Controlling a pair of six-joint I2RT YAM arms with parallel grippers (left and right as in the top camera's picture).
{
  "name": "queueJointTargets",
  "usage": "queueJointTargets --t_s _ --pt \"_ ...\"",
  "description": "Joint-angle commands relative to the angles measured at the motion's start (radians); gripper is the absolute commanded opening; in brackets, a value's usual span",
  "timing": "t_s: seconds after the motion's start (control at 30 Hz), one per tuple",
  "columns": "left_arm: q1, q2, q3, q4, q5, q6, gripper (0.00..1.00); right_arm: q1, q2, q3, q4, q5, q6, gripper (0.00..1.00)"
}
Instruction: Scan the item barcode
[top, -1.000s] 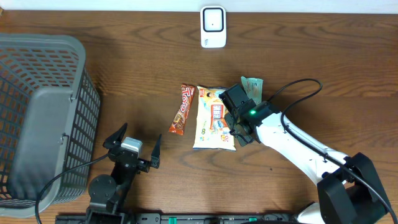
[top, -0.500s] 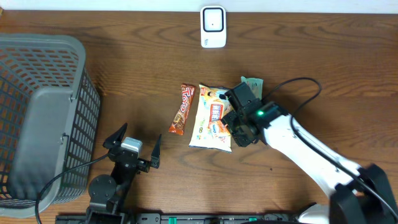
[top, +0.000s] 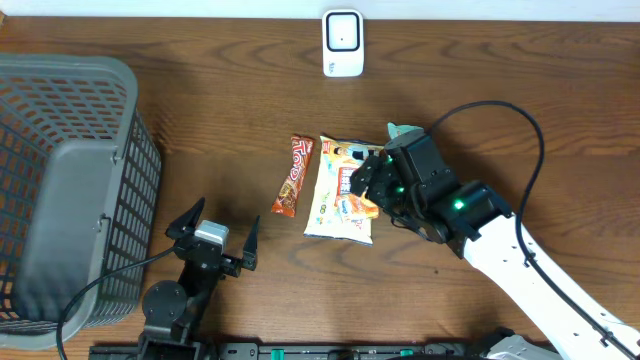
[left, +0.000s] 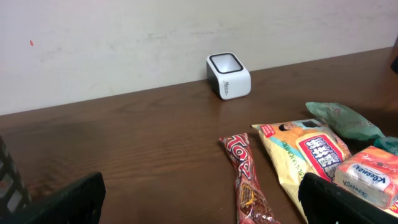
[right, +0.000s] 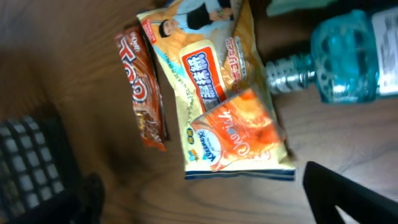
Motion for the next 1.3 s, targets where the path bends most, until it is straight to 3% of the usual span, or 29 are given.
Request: queueJointTargets --t_s 0.0,0.2,0.63,1.27 --pt "-0.003 0.000 -0.016 -0.034 0.002 0.010 0.99 -0.002 -0.003 -0.005 -0.001 0.012 -0.195 0.99" --pt "-0.003 0.000 -0.016 -0.034 0.002 0.010 0.99 0.000 0.012 -0.005 0.000 0.011 -0.286 0.99" --pt "-0.003 0.000 -0.016 -0.034 0.002 0.010 0.99 -0.003 0.169 -0.005 0.059 -0.061 -0.297 0.99" --pt "-0.003 0.000 -0.016 -0.034 0.002 0.010 0.99 -0.007 0.170 -0.005 0.073 -0.060 -0.296 0.99"
